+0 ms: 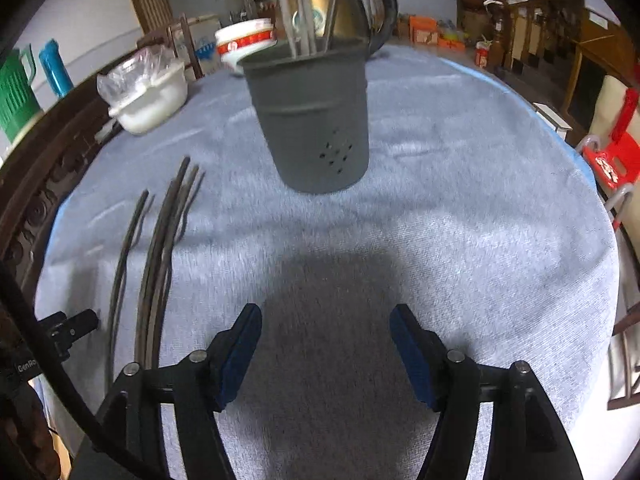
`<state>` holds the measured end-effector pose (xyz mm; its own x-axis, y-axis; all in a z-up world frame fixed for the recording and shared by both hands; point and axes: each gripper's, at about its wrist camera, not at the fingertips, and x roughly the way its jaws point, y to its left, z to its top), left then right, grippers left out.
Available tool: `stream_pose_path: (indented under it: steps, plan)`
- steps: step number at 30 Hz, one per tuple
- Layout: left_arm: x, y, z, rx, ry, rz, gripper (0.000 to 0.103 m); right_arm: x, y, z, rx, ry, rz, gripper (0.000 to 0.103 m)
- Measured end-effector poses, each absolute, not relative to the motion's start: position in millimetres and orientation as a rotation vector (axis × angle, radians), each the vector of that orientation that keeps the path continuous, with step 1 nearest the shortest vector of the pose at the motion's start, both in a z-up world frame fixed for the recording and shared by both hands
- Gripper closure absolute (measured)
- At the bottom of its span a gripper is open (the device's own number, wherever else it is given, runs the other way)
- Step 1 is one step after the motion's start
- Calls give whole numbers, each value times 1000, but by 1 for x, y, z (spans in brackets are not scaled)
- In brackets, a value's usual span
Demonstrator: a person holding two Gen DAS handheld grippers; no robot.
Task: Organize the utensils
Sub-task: 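Move both open tools back over the remaining chopsticks on the cloth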
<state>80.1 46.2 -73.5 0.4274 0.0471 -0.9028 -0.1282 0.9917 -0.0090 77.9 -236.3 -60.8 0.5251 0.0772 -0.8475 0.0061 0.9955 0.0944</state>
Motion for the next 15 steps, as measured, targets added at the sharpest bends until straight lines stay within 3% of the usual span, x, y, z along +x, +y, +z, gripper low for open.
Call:
stream_pose_path:
  steps: [4,8,15]
  plan:
    - [80,49,-75,-87,1138,121,12,80,-220,-67,-22,1060,47,15]
    - [77,53,-79,-94,1135,132,1,80,-216,-71,-38,1073,37,9]
    - [69,54,-82,-86,1105,125,0,78,-217,-77,-40,1072,30,0]
